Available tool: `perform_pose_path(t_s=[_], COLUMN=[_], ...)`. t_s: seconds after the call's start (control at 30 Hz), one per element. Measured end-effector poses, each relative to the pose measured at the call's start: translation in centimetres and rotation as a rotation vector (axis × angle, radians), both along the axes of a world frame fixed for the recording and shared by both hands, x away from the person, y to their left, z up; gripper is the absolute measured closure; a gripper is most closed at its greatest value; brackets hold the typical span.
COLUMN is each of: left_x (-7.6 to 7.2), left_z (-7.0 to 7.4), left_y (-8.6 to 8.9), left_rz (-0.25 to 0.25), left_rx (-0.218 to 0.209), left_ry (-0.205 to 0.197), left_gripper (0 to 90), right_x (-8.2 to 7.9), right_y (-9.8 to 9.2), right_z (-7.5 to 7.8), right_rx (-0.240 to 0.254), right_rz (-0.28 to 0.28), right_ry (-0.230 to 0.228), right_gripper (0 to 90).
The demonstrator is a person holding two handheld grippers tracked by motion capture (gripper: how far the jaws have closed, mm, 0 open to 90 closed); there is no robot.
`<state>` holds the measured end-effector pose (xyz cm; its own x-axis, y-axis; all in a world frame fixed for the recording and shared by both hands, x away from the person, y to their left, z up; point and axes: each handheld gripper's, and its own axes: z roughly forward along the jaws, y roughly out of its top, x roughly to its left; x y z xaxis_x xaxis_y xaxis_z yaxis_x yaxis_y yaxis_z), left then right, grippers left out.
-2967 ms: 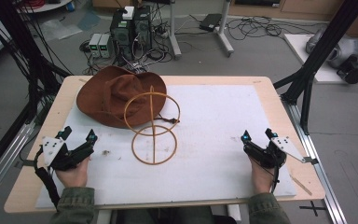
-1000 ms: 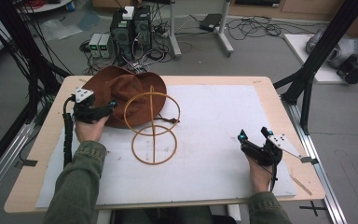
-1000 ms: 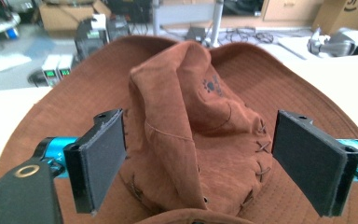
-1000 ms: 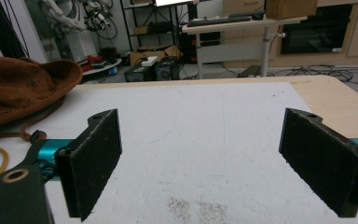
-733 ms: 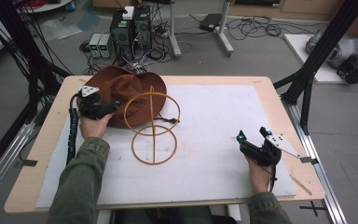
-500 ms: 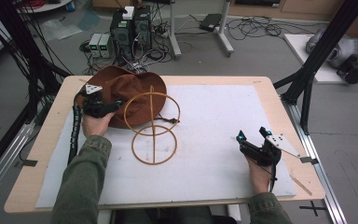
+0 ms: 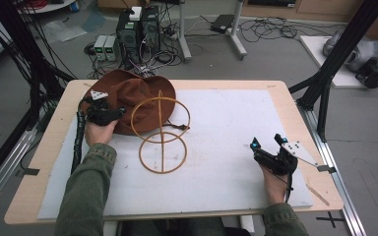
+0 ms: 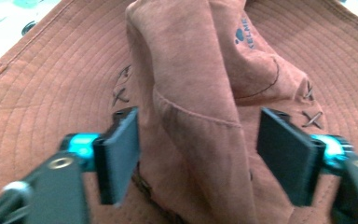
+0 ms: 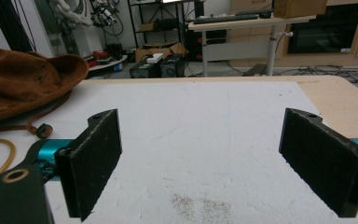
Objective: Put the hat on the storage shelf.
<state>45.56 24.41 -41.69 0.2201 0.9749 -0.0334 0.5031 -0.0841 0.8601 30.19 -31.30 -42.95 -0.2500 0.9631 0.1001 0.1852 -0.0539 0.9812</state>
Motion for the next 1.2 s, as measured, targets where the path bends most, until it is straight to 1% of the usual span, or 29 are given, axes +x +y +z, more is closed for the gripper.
perform_pose_path(t_s=[0.03,0.07,0.1,0.13,0.17,0.2,0.23,0.43,0.53,0.63,0.8,0.83,0.93,1.0,1.03,1.07,1.13,1.2], left_x=[0.0,0.0,-0.1,-0.1,-0.1,-0.2,-0.2,-0.3,-0.3,-0.3,-0.3,-0.4,-0.5,-0.7,-0.7,-0.7,-1.0,-1.3], left_z=[0.0,0.1,0.1,0.2,0.2,0.2,0.2,0.3,0.3,0.4,0.4,0.5,0.7,1.1,1.1,1.2,1.6,2.2], left_y=[0.0,0.0,0.1,0.2,0.2,0.2,0.1,0.1,0.2,0.3,0.2,0.2,0.2,0.3,0.3,0.3,0.2,0.1], left_rz=[0.0,-0.011,-0.028,-0.039,-0.039,-0.046,-0.05,-0.055,-0.055,-0.043,-0.049,-0.048,-0.046,-0.048,-0.048,-0.043,-0.037,-0.036], left_rx=[0.0,-0.006,-0.015,-0.015,-0.004,0.016,0.028,0.045,0.035,0.017,0.028,0.031,0.031,0.026,0.026,0.024,0.035,0.029], left_ry=[0.0,-0.003,-0.01,-0.01,-0.012,-0.01,-0.01,-0.001,-0.003,-0.006,-0.015,-0.024,-0.033,-0.06,-0.06,-0.07,-0.095,-0.131], left_gripper=[39.8,49.9,58.4,67.0,73.9,80.2,85.0,87.4,87.4,87.4,87.5,87.6,87.7,87.6,87.6,87.6,87.6,87.6], right_x=[0.0,0.0,-0.1,-0.1,-0.1,-0.1,0.0,0.0,-0.1,-0.1,-0.1,-0.1,-0.1,-0.1,0.0,0.0,0.0,-0.1], right_y=[0.0,0.0,0.0,0.0,0.0,0.0,-0.1,-0.1,-0.1,-0.2,-0.2,-0.2,-0.2,-0.2,-0.2,-0.2,-0.2,-0.2], right_z=[0.0,0.0,0.0,0.0,0.0,0.0,0.0,0.0,0.0,0.1,0.0,0.0,0.0,0.0,0.0,0.0,0.0,0.0], right_rx=[0.0,0.001,0.003,0.003,0.003,0.004,0.002,0.005,0.003,0.004,0.005,0.008,0.002,-0.001,-0.004,-0.004,-0.004,-0.004], right_rz=[0.001,0.0,-0.003,-0.004,-0.003,-0.003,-0.003,0.001,0.001,-0.005,-0.005,-0.005,-0.004,-0.003,-0.003,-0.003,-0.004,0.0], right_ry=[-0.001,-0.001,0.003,0.003,0.001,0.001,-0.001,0.002,0.002,0.001,0.003,0.005,0.002,0.001,0.001,0.001,0.002,0.001], right_gripper=[12.2,12.2,12.2,12.2,12.2,12.2,12.2,12.2,12.2,12.2,12.2,12.2,12.2,12.2,12.2,12.2,12.2,12.2])
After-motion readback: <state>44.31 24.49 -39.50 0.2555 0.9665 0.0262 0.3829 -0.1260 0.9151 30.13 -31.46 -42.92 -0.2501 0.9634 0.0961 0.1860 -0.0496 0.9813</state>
